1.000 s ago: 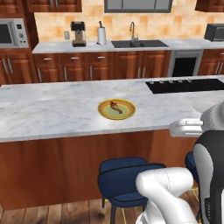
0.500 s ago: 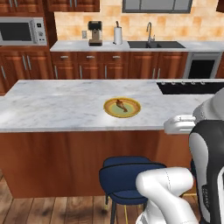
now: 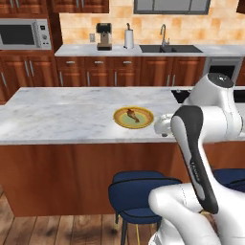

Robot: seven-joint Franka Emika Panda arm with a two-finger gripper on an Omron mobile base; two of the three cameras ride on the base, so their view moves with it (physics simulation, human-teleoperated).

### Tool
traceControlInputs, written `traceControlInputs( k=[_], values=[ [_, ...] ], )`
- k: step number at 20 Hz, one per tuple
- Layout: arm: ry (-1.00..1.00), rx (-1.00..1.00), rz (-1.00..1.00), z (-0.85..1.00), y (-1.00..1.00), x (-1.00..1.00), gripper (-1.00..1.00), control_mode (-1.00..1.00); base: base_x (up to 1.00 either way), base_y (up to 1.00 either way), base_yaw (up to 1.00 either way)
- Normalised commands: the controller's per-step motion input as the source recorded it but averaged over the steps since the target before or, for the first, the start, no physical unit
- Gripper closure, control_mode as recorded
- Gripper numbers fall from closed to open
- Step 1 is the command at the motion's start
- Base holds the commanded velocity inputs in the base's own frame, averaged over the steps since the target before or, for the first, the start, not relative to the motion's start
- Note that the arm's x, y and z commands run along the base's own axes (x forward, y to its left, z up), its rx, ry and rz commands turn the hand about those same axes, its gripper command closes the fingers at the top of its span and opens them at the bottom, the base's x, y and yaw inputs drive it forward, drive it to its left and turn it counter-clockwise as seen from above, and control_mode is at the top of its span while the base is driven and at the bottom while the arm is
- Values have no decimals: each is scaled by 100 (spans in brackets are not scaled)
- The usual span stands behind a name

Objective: Transport the chicken drumstick and mushroom to the fridge. Place the chicken drumstick on the rack containing meat and place the mushroom on the rack containing the vegetable, ensuring meats and vegetables are on different racks.

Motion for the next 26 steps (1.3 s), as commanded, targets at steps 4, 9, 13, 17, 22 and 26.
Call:
traceControlInputs(
  k=[4, 9, 13, 17, 22, 26],
  values=[
    [6, 0, 0, -34, 13, 100, -100, -100, 0, 0, 0],
    [3, 0, 0, -28, 17, 100, -100, -100, 0, 0, 0],
    [1, 0, 0, -11, 0, 100, -100, -100, 0, 0, 0],
    [0, 0, 0, -21, 0, 100, -100, -100, 0, 0, 0],
    [1, 0, 0, -36, 0, 100, -100, -100, 0, 0, 0],
    [0, 0, 0, -48, 0, 96, -100, -100, 0, 0, 0]
  ],
)
